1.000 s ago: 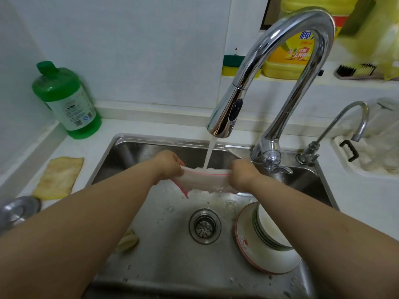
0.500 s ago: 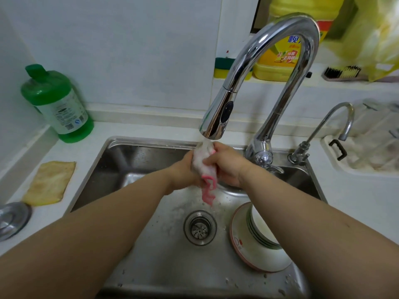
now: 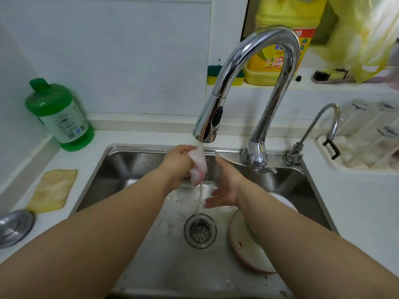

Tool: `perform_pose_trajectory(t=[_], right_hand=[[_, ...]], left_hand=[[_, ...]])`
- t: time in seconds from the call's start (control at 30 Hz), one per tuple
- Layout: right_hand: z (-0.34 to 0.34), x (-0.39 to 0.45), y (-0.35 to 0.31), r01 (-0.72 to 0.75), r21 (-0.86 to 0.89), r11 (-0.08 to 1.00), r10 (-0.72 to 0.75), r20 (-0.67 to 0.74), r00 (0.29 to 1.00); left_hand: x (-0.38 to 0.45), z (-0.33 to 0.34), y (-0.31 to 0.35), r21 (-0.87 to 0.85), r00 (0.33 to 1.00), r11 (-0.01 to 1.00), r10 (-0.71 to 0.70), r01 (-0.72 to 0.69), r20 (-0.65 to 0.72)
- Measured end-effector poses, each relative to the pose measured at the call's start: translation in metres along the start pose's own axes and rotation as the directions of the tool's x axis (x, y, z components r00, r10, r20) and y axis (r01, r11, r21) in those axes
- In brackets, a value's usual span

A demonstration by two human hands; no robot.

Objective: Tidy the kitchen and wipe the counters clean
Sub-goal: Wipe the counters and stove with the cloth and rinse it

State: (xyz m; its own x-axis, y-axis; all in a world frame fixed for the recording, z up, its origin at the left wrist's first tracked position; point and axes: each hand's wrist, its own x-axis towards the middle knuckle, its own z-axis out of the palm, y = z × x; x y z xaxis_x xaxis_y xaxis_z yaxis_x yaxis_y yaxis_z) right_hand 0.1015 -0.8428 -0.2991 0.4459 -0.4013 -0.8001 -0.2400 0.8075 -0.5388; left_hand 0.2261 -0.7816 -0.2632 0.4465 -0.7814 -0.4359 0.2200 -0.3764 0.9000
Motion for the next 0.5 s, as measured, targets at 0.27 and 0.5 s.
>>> perform_pose_trajectory(t=[0.27,0.5], right_hand=[[0.055,0.006,-0.023,0.302,0.368,0.880,-0.312,-0.032,0.949],[0.053,-0.014,-0.008,0.590,-0.244,0.770,-0.618,-0.057,0.784]], left_hand=[[-0.013,-0.027,-0.011,-0.210,0.988,0.969,-0.145,0.132,-0.047],[-0.008,-0.015,-0.016,-0.223,0.945,0.930,-0.247,0.294,0.215]])
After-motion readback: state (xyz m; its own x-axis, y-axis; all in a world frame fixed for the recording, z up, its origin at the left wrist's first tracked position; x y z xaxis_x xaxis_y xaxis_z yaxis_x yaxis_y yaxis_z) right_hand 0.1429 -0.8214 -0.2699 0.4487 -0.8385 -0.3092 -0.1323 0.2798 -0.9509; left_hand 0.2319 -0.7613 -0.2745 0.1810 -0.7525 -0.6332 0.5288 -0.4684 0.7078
